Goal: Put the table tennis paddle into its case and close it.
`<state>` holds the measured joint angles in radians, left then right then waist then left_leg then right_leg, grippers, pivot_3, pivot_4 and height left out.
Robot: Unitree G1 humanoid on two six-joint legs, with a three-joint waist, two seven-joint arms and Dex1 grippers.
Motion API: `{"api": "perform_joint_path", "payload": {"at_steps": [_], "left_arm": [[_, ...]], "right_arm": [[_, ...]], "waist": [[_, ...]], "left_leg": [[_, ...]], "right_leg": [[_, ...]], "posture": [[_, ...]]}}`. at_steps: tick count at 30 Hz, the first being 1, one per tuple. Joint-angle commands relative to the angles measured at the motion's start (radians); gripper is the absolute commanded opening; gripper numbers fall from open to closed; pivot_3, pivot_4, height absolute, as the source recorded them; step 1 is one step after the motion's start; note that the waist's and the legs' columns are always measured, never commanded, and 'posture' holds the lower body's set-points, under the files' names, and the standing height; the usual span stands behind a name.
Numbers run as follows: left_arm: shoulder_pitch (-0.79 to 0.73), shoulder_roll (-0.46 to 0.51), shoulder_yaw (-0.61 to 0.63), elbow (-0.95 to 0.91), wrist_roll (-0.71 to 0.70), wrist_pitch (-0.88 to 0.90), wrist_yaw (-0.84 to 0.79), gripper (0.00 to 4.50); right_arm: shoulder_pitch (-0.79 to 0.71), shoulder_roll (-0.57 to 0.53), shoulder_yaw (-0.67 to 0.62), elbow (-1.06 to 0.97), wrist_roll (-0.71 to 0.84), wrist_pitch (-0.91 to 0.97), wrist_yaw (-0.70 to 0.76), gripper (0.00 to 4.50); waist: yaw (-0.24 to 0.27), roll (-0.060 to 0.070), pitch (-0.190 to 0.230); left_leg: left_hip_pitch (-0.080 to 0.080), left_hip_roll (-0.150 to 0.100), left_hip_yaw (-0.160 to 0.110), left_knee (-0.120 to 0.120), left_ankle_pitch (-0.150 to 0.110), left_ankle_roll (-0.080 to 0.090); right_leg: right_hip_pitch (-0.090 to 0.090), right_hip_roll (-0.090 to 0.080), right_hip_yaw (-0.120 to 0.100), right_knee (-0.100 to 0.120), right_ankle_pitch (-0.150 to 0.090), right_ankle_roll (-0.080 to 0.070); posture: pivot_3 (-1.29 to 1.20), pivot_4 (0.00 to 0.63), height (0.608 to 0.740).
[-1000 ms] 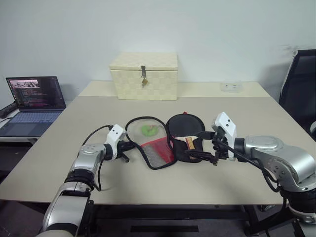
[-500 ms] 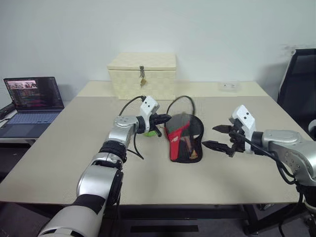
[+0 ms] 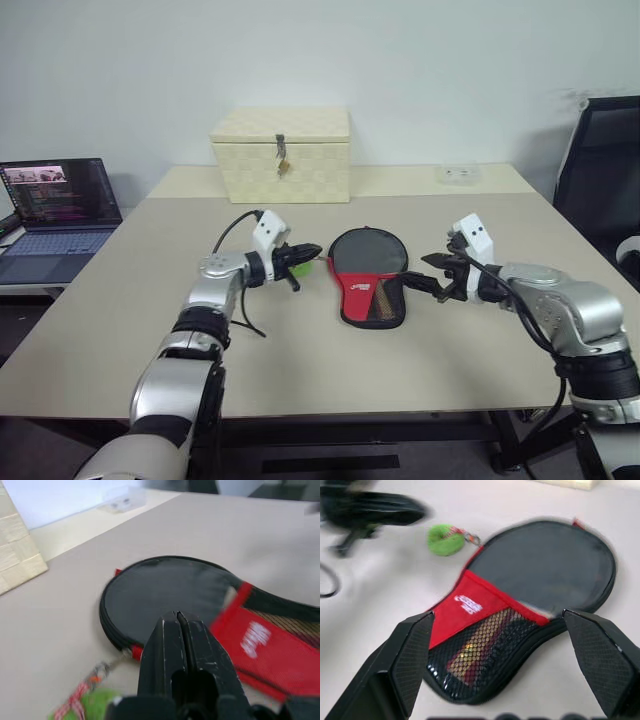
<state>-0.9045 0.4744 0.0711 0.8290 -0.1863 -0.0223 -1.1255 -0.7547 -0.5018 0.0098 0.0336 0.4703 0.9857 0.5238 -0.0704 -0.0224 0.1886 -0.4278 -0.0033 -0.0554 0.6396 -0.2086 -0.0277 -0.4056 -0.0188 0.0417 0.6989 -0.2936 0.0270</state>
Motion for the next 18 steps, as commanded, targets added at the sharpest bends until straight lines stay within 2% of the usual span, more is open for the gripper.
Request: {"api": "perform_joint_path", "payload": {"at_steps": [1, 8, 18], "left_arm": [[0.102, 0.074, 0.057, -0.276, -0.103, 0.144, -0.037, 0.07], [0.288, 0.155, 0.120, -0.603, -0.189, 0.333, 0.052, 0.07], [0.311, 0.170, 0.116, -0.691, -0.218, 0.384, 0.107, 0.07]], "right_arm": [[-0.060, 0.038, -0.008, 0.150, -0.072, -0.067, -0.061, 4.50], [-0.154, 0.107, -0.011, 0.430, -0.154, -0.179, -0.072, 4.50], [-0.209, 0.141, 0.025, 0.638, -0.254, -0.271, -0.034, 4.50]], "waist": [[0.006, 0.000, 0.000], [0.030, 0.000, 0.000], [0.029, 0.000, 0.000]], "left_leg": [[0.000, 0.000, -0.001, 0.000, 0.000, 0.000], [0.000, -0.002, -0.002, 0.001, 0.000, 0.000], [0.000, -0.001, 0.000, 0.002, 0.000, 0.000]], "right_leg": [[0.000, 0.000, -0.001, 0.000, 0.000, 0.000], [0.001, 0.000, -0.002, 0.000, 0.000, 0.000], [0.001, 0.000, -0.001, 0.000, 0.000, 0.001]], "posture": [[0.00, 0.150, 0.740], [0.00, 0.150, 0.740], [0.00, 0.150, 0.740]]}}
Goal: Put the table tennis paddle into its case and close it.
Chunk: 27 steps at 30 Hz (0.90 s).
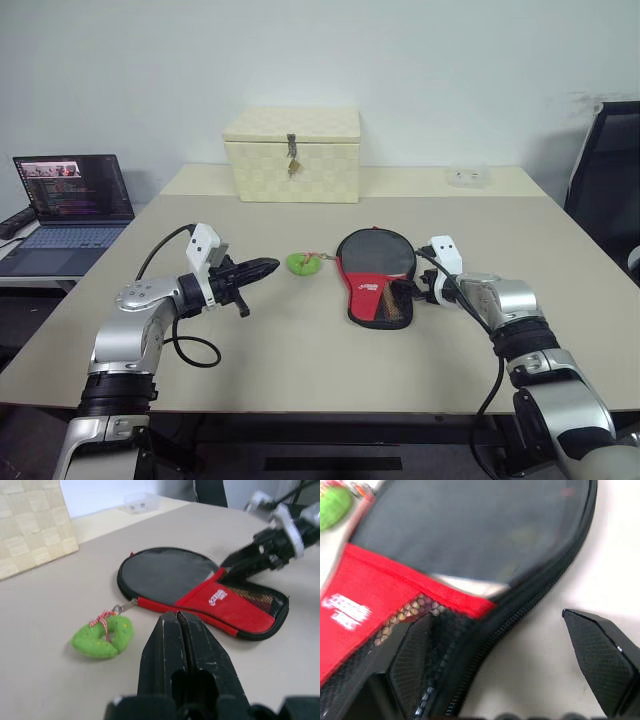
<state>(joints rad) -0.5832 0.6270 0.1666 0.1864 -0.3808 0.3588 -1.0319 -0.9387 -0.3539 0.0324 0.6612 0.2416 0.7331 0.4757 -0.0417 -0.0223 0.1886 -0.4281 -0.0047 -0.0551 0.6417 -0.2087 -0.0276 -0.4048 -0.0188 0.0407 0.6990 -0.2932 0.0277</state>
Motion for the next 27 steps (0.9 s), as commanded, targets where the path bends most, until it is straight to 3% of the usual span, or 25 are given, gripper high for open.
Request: {"api": "perform_joint_path", "payload": {"at_steps": [1, 9, 12, 20, 24, 27], "left_arm": [[-0.010, 0.018, 0.019, -0.050, -0.024, 0.003, 0.015, 0.07], [-0.016, 0.022, 0.008, -0.050, -0.026, 0.003, 0.022, 0.07], [-0.019, 0.023, 0.006, -0.048, -0.024, 0.001, 0.023, 0.00], [-0.010, 0.032, 0.007, -0.059, -0.023, 0.006, 0.026, 0.00], [0.002, 0.045, 0.014, -0.069, -0.035, 0.018, 0.013, 0.00], [0.024, 0.068, 0.021, -0.089, -0.060, 0.044, -0.019, 0.00]], "right_arm": [[-0.025, -0.008, 0.001, 0.013, -0.026, -0.010, 0.025, 4.50], [-0.025, 0.037, 0.016, 0.028, -0.034, 0.047, 0.089, 4.50], [-0.018, 0.068, 0.019, 0.033, -0.036, 0.063, 0.091, 3.93], [-0.062, 0.139, -0.018, 0.176, -0.058, -0.001, 0.050, 1.35], [-0.112, 0.162, -0.056, 0.256, -0.044, -0.030, 0.053, 0.16], [-0.143, 0.172, -0.070, 0.285, -0.034, -0.029, 0.080, 0.04]], "waist": [[0.000, 0.000, 0.000], [-0.006, 0.000, 0.000], [-0.016, 0.000, -0.001], [-0.034, -0.001, -0.001], [-0.045, -0.001, -0.001], [-0.047, -0.001, -0.001]], "left_leg": [[0.000, 0.000, 0.000, 0.000, 0.000, 0.000], [0.000, 0.000, 0.000, 0.000, 0.000, 0.000], [0.001, 0.001, 0.000, 0.000, 0.000, 0.000], [0.006, 0.003, 0.001, -0.001, 0.000, 0.000], [0.020, 0.003, 0.002, -0.003, 0.000, 0.000], [0.026, 0.002, 0.004, -0.008, 0.000, 0.000]], "right_leg": [[0.000, 0.000, 0.000, 0.000, 0.000, 0.000], [0.000, 0.000, 0.000, 0.000, 0.000, 0.000], [0.000, 0.000, 0.000, 0.000, 0.000, 0.000], [0.003, 0.000, 0.003, 0.002, 0.001, -0.001], [0.017, 0.001, 0.003, 0.000, 0.000, -0.001], [0.020, 0.001, 0.004, -0.001, 0.000, -0.001]], "posture": [[0.00, 0.150, 0.740], [0.00, 0.150, 0.740], [0.00, 0.150, 0.740], [0.00, 0.150, 0.740], [0.00, 0.150, 0.740], [0.00, 0.150, 0.740]]}}
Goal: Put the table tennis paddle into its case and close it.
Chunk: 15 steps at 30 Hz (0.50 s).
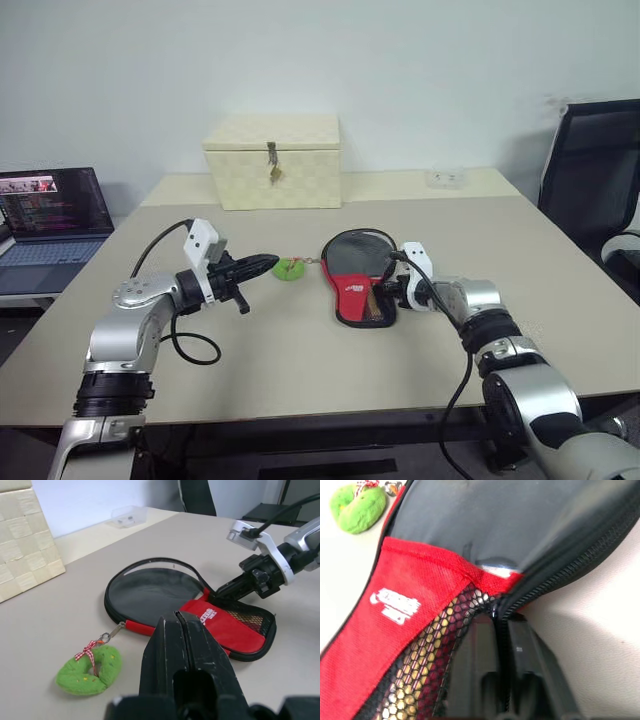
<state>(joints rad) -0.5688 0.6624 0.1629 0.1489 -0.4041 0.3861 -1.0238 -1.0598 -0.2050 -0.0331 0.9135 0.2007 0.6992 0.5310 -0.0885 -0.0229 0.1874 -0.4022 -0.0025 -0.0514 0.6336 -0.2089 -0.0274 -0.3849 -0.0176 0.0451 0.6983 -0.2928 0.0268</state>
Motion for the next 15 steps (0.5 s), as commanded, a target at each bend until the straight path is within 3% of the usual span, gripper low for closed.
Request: {"api": "perform_joint_path", "payload": {"at_steps": [1, 9, 15], "left_arm": [[0.022, 0.044, 0.026, -0.061, -0.046, 0.026, -0.041, 0.00], [0.163, 0.142, 0.036, -0.188, -0.133, 0.121, -0.134, 0.00], [0.284, 0.179, 0.055, -0.308, -0.203, 0.165, -0.175, 0.00]], "right_arm": [[-0.030, 0.025, -0.007, 0.032, 0.011, 0.011, 0.038, 0.04], [-0.013, 0.043, -0.004, -0.096, 0.040, 0.128, 0.082, 0.04], [0.091, 0.095, 0.013, -0.390, 0.100, 0.323, 0.061, 0.04]], "waist": [[-0.001, 0.000, 0.000], [-0.007, 0.000, 0.000], [-0.006, 0.000, 0.000]], "left_leg": [[0.001, 0.000, 0.001, -0.001, 0.000, 0.000], [0.000, 0.004, 0.001, -0.007, 0.000, 0.000], [0.000, 0.006, 0.001, -0.009, 0.000, 0.000]], "right_leg": [[0.000, 0.000, 0.000, 0.000, 0.000, 0.000], [-0.003, 0.000, 0.001, -0.001, -0.002, -0.004], [-0.004, 0.000, 0.000, -0.002, -0.004, -0.006]], "posture": [[0.00, 0.150, 0.740], [0.00, 0.150, 0.740], [0.00, 0.150, 0.740]]}}
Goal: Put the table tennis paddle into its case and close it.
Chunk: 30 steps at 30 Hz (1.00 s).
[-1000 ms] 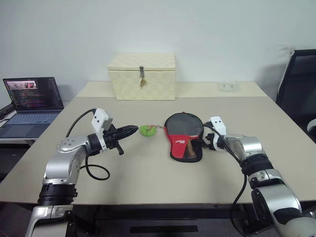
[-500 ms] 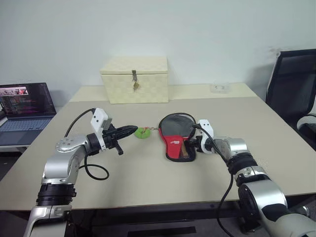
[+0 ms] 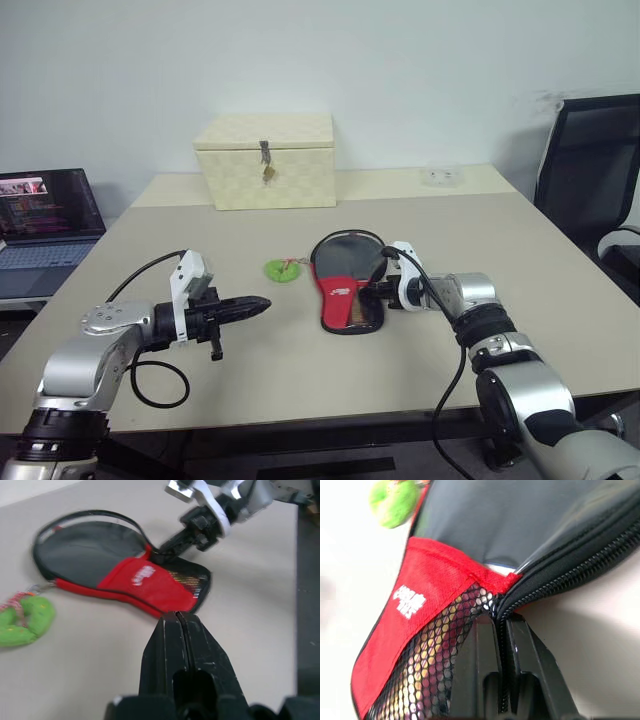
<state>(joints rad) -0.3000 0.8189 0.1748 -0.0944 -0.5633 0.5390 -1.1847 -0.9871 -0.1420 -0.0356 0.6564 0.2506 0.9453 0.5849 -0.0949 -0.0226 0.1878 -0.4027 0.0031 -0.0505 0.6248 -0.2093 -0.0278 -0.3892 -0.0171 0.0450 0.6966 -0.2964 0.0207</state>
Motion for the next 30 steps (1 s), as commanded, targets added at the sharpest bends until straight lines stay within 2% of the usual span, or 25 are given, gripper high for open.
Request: {"api": "perform_joint_path", "payload": {"at_steps": [1, 5, 12, 16, 23, 30], "left_arm": [[0.027, 0.025, 0.042, -0.078, -0.050, 0.016, -0.015, 0.00], [0.057, 0.031, 0.037, -0.117, -0.067, 0.030, -0.014, 0.00], [0.084, 0.034, 0.022, -0.159, -0.087, 0.045, -0.014, 0.00], [0.078, 0.033, 0.015, -0.153, -0.084, 0.042, -0.015, 0.00], [0.065, 0.039, 0.005, -0.139, -0.079, 0.038, -0.030, 0.00], [0.063, 0.045, 0.006, -0.136, -0.076, 0.040, -0.041, 0.00]], "right_arm": [[0.040, 0.040, 0.021, -0.181, 0.058, 0.106, -0.001, 0.04], [0.118, 0.059, 0.026, -0.345, 0.082, 0.206, -0.036, 0.04], [0.262, 0.025, -0.007, -0.633, 0.144, 0.408, -0.092, 0.04], [0.323, 0.033, -0.034, -0.733, 0.166, 0.485, -0.133, 0.04], [0.423, 0.152, -0.127, -0.885, 0.185, 0.625, -0.228, 0.04], [0.453, 0.241, -0.149, -0.940, 0.185, 0.667, -0.278, 0.04]], "waist": [[0.003, 0.000, 0.000], [0.008, 0.000, 0.000], [0.015, 0.000, 0.000], [0.015, 0.000, 0.000], [0.016, 0.000, 0.000], [0.015, 0.000, 0.000]], "left_leg": [[0.000, 0.000, 0.000, 0.000, 0.000, 0.000], [0.000, 0.000, -0.001, 0.000, 0.000, 0.000], [-0.001, 0.000, -0.002, 0.000, 0.000, 0.000], [-0.002, 0.000, -0.002, 0.000, 0.000, 0.000], [-0.004, 0.000, -0.003, 0.000, 0.000, 0.000], [-0.004, 0.000, -0.003, -0.002, 0.000, 0.000]], "right_leg": [[0.000, 0.000, 0.000, 0.000, 0.000, 0.000], [0.000, 0.000, -0.001, 0.000, 0.000, 0.000], [0.000, 0.000, -0.002, -0.002, 0.000, 0.000], [0.000, 0.000, -0.002, -0.003, -0.001, 0.000], [0.000, 0.000, -0.002, -0.005, -0.001, 0.000], [0.000, 0.000, -0.002, -0.007, -0.001, 0.000]], "posture": [[0.00, 0.150, 0.740], [0.00, 0.150, 0.740], [0.00, 0.150, 0.740], [0.00, 0.150, 0.740], [0.00, 0.150, 0.740], [0.00, 0.150, 0.740]]}}
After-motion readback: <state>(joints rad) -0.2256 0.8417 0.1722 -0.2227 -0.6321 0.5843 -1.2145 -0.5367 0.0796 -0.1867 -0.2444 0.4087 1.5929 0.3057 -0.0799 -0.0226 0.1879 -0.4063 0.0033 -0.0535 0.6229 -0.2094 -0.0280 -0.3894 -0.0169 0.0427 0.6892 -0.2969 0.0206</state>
